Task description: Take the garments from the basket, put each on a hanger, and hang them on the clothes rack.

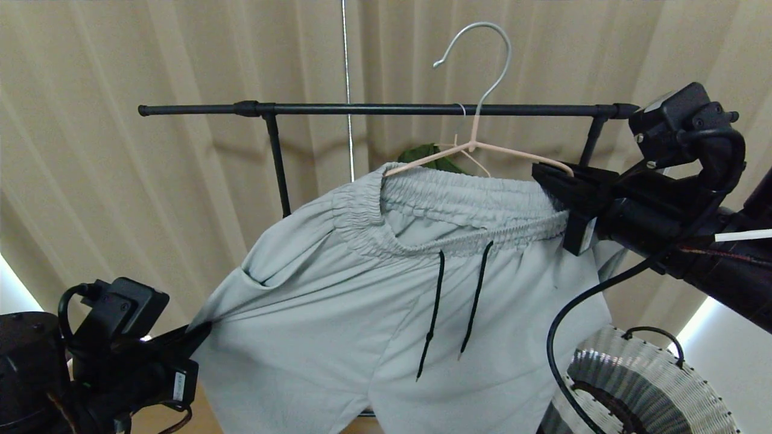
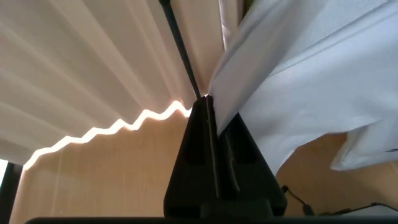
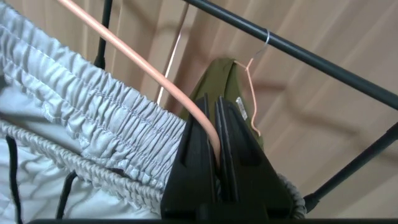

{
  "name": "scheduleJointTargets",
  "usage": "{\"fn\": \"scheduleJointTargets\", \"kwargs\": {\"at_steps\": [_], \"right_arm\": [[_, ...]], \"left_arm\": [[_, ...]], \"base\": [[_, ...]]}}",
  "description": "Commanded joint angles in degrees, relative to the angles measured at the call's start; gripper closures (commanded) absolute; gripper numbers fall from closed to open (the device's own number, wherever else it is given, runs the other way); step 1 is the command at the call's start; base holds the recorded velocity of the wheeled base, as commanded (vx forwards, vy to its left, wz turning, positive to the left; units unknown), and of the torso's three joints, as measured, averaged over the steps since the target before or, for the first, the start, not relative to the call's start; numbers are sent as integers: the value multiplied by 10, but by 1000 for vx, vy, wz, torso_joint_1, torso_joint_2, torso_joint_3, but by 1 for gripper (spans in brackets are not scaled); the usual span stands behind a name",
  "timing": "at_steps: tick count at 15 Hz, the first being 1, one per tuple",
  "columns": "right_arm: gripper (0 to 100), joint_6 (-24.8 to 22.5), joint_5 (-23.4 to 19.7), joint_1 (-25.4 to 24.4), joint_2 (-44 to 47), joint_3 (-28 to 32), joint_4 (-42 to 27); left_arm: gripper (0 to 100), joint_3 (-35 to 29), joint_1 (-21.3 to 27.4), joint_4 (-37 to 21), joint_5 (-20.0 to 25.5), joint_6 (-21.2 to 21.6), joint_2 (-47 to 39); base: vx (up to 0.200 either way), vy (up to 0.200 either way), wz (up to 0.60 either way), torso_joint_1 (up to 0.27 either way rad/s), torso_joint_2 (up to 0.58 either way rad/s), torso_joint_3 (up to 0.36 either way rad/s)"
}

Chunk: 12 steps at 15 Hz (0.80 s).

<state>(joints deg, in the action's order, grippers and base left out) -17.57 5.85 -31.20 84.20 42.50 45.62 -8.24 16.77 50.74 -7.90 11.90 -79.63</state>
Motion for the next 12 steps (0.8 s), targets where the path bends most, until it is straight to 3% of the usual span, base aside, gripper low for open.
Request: {"fn": "scheduleJointTargets", "kwargs": {"at_steps": [1,2,4,9,12], "right_arm": [[100,0,0,0,4,8,0],[100,0,0,0,5,10,0],[100,0,2,0,10,8,-1],[100,-2,11,37,12,-27,-18],[100,-1,62,55,6,-74,-46]], "left_arm": [[100,1,-1,0,-1,0,7],[0,2,2,0,0,0,11],[0,2,3,0,1,-3,22],[0,19,-2,-4,80,-7,133],[0,22,-10,-3,76,-7,157]], "base": [[0,0,0,0,0,0],[0,0,0,0,0,0],[0,0,0,0,0,0],[0,0,0,0,0,0],[0,0,0,0,0,0]]}}
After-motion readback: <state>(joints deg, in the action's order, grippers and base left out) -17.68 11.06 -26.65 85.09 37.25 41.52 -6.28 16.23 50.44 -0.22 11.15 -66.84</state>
